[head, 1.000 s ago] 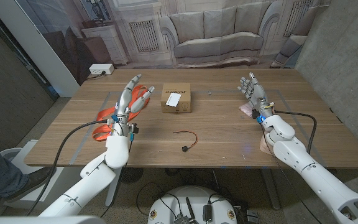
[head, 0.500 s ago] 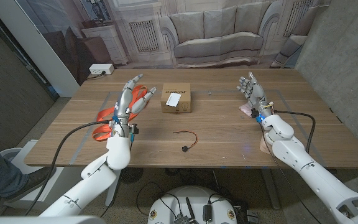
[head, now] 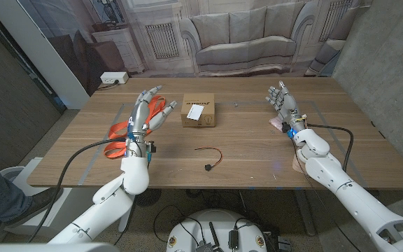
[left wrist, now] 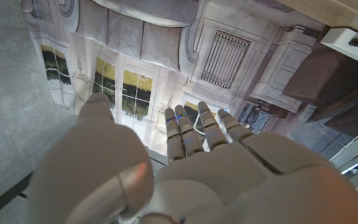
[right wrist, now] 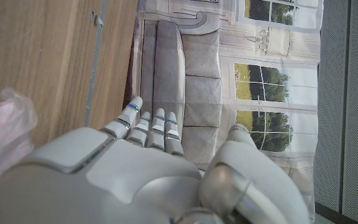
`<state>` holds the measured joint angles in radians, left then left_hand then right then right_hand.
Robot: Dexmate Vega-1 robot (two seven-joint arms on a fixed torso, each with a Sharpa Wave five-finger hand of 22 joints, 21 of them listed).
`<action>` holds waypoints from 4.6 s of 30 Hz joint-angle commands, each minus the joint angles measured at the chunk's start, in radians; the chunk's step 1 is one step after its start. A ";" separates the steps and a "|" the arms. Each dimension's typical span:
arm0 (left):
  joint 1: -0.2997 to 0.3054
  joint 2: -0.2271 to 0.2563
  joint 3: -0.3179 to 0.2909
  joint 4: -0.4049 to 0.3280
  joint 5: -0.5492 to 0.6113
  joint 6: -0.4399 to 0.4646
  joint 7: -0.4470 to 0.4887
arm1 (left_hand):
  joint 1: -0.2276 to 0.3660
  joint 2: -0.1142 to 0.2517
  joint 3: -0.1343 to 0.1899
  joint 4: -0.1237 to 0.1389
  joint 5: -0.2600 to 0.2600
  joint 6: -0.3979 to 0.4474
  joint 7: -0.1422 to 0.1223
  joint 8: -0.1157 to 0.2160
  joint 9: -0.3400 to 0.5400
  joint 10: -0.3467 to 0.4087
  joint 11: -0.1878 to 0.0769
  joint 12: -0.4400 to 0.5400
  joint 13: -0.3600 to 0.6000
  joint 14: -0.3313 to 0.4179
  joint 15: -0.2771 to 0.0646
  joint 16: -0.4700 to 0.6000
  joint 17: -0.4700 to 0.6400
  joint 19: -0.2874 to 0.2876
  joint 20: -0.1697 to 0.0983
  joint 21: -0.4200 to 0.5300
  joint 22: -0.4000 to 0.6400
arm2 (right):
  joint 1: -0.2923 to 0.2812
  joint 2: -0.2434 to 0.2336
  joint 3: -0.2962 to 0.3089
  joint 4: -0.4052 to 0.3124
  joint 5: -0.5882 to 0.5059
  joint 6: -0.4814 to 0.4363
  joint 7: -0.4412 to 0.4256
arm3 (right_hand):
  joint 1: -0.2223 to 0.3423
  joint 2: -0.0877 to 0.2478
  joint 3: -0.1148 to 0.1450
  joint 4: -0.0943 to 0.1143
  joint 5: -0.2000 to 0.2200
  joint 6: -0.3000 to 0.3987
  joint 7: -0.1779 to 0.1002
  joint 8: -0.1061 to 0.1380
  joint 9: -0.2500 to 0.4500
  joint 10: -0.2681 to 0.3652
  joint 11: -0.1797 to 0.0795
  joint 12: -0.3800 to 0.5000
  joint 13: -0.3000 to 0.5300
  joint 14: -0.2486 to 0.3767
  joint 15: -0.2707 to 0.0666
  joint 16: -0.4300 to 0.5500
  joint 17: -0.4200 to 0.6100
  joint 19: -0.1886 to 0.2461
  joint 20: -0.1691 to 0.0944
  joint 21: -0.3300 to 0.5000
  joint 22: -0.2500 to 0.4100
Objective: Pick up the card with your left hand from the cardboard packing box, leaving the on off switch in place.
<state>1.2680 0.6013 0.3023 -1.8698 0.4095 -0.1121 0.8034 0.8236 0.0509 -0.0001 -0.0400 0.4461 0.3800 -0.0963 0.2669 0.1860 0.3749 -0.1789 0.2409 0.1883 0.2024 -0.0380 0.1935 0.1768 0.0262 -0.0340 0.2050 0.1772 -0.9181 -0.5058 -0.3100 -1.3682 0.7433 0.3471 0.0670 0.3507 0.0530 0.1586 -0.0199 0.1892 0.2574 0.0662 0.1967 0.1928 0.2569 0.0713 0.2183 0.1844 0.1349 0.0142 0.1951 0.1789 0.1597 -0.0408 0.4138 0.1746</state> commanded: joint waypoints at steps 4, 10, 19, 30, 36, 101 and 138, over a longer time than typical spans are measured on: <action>-0.008 0.017 0.028 -0.023 0.088 0.101 0.045 | 0.013 -0.006 0.001 -0.013 -0.001 0.037 0.000 0.009 0.002 0.036 -0.007 0.007 0.003 0.003 -0.116 0.000 0.002 -0.002 -0.064 -0.006 0.000 | -0.007 -0.002 0.002 -0.014 -0.001 -0.005 -0.013 | 0.002 0.005 0.003 -0.005 -0.001 0.010 0.001 0.004 0.002 0.007 0.001 0.000 0.003 0.007 0.006 -0.006 0.005 0.009 -0.003 -0.003 0.002; -0.003 0.031 0.034 -0.046 0.113 0.155 0.043 | 0.022 -0.006 0.001 -0.018 -0.001 0.051 -0.006 0.011 0.002 0.057 -0.013 0.008 0.003 -0.004 -0.112 -0.003 0.002 -0.004 -0.061 -0.006 0.000 | -0.006 0.000 0.000 -0.017 -0.002 -0.007 -0.017 | 0.002 0.006 0.003 -0.006 -0.001 0.010 0.000 0.004 0.002 0.008 0.000 0.000 0.003 0.007 0.006 -0.005 0.005 0.009 -0.002 -0.005 0.002; 0.004 0.050 0.043 -0.066 0.146 0.213 0.053 | 0.033 -0.007 0.002 -0.024 -0.001 0.070 -0.012 0.013 0.002 0.076 -0.019 0.006 0.003 -0.009 -0.114 -0.003 0.002 -0.010 -0.063 -0.009 0.000 | 0.002 0.009 -0.006 -0.005 -0.004 -0.004 -0.015 | 0.001 0.006 0.002 -0.007 -0.001 0.012 0.003 0.004 0.002 0.017 0.003 0.003 0.003 0.006 0.006 -0.006 0.005 0.010 -0.002 -0.010 0.002; 0.000 0.070 0.075 -0.091 0.228 0.329 0.060 | 0.038 -0.010 0.000 -0.027 -0.002 0.083 -0.011 0.013 0.002 0.085 -0.021 0.002 0.004 -0.008 -0.114 -0.001 0.002 -0.014 -0.067 -0.009 0.000 | 0.007 0.014 -0.006 0.018 0.001 0.004 0.000 | 0.001 0.007 0.002 -0.008 -0.002 0.011 0.001 0.004 0.002 0.014 0.000 0.002 0.004 0.005 0.007 -0.006 0.005 0.011 -0.002 -0.015 0.002; -0.001 0.074 0.085 -0.098 0.233 0.353 0.066 | 0.039 -0.011 -0.001 -0.027 -0.002 0.083 -0.009 0.012 0.002 0.088 -0.019 0.001 0.004 -0.004 -0.116 0.001 0.002 -0.014 -0.066 -0.009 0.001 | 0.002 0.013 -0.001 0.023 0.006 0.014 0.008 | 0.000 0.007 0.002 -0.009 -0.002 0.011 0.000 0.003 0.002 0.015 0.002 0.002 0.004 0.005 0.007 -0.006 0.005 0.011 -0.001 -0.018 0.002; -0.065 0.169 0.264 -0.210 0.603 0.837 -0.201 | 0.144 -0.062 -0.012 -0.087 0.020 0.075 -0.072 -0.024 0.003 0.099 -0.037 -0.039 0.007 0.047 -0.130 -0.001 0.001 -0.005 -0.065 -0.008 -0.001 | 0.014 -0.001 0.008 0.009 0.000 0.004 0.000 | -0.007 0.008 -0.003 -0.013 -0.002 0.012 0.000 0.003 0.002 0.013 0.002 0.000 0.004 0.004 0.008 -0.006 0.005 0.016 0.001 -0.044 0.004; -0.113 0.178 0.306 -0.191 0.749 0.869 -0.338 | 0.378 -0.009 0.026 -0.097 -0.029 0.246 -0.123 0.003 0.008 0.224 -0.037 -0.022 0.011 0.115 -0.161 0.003 0.002 0.027 -0.051 -0.006 -0.001 | 0.011 0.005 0.003 0.004 -0.005 -0.003 -0.019 | -0.016 0.007 -0.008 -0.013 -0.002 0.011 -0.001 0.002 0.002 0.012 0.002 -0.001 0.004 0.003 0.009 -0.006 0.006 0.020 0.004 -0.060 0.004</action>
<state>1.1694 0.7814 0.6062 -2.0723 1.1412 0.7704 0.4908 1.1840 0.0356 0.0249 -0.1442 0.4275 0.5897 -0.2196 0.2592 0.1933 0.5710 -0.2177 0.2118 0.1980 0.2976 -0.0403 0.1897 0.1769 0.0424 -0.0358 0.1977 0.1772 -0.9046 -0.5013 -0.3083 -1.3610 0.7400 0.3503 0.0606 0.3412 0.0622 0.1518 -0.0348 0.1892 0.2626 0.0714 0.1967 0.1928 0.2676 0.0713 0.2183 0.1844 0.1349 0.0142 0.1877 0.1789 0.1704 -0.0409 0.3575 0.1742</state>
